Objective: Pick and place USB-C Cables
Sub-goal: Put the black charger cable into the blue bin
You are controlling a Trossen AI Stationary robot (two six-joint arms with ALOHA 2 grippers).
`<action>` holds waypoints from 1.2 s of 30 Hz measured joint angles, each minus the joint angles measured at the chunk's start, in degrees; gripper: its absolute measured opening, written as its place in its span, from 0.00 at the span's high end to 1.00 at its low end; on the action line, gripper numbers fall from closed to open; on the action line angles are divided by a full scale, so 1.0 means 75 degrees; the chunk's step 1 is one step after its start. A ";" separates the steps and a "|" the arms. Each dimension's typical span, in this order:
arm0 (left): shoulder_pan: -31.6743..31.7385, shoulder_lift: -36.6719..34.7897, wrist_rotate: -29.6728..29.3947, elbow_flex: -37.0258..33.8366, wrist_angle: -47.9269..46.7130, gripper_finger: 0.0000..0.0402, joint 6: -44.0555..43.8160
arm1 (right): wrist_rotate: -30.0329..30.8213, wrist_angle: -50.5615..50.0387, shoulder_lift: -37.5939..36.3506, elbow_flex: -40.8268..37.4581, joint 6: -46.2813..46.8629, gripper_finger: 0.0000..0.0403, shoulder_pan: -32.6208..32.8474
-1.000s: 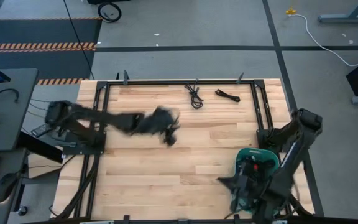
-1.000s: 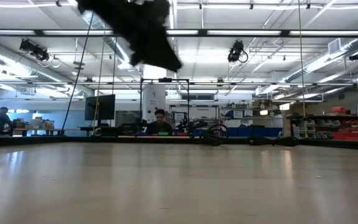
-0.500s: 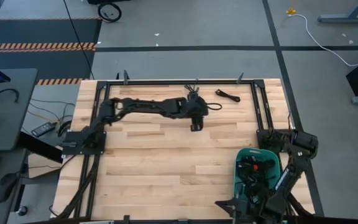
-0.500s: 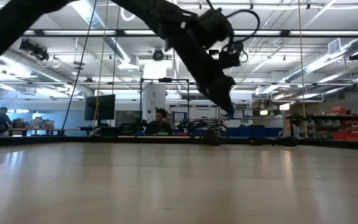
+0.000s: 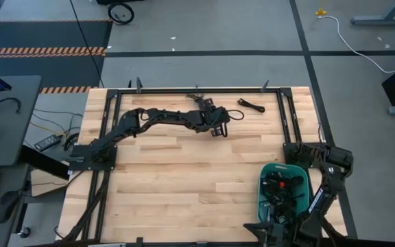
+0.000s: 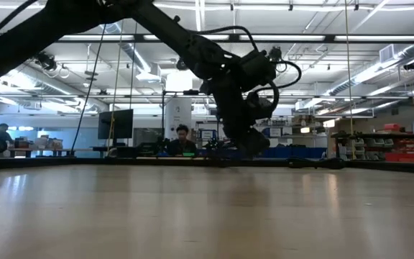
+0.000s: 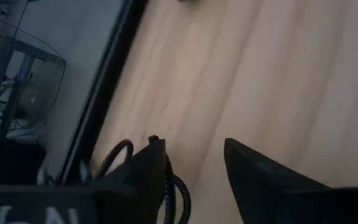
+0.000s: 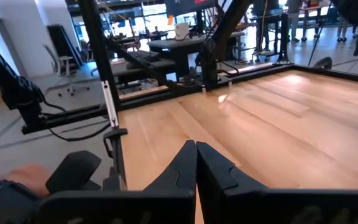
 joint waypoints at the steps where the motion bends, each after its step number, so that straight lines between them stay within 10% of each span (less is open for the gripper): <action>1: 0.0042 0.0000 0.0045 0.0007 0.0039 0.59 -0.0059 | -0.0023 0.0013 0.0000 0.0000 -0.0044 0.99 -0.0025; 11: -0.0122 -0.0021 0.0833 0.0010 -0.0644 0.97 -0.0328 | -0.0091 0.0076 0.0000 0.0000 -0.0065 0.99 -0.0120; 21: -0.1479 -0.1047 -0.0270 0.0002 -0.2010 0.99 -0.0200 | -0.0118 0.0101 0.0000 0.0000 -0.0113 0.99 -0.0120; 36: 0.0549 -0.0564 0.1204 0.0008 -0.1497 0.38 -0.3074 | -0.0168 0.0125 0.0000 0.0000 -0.0244 0.99 -0.0200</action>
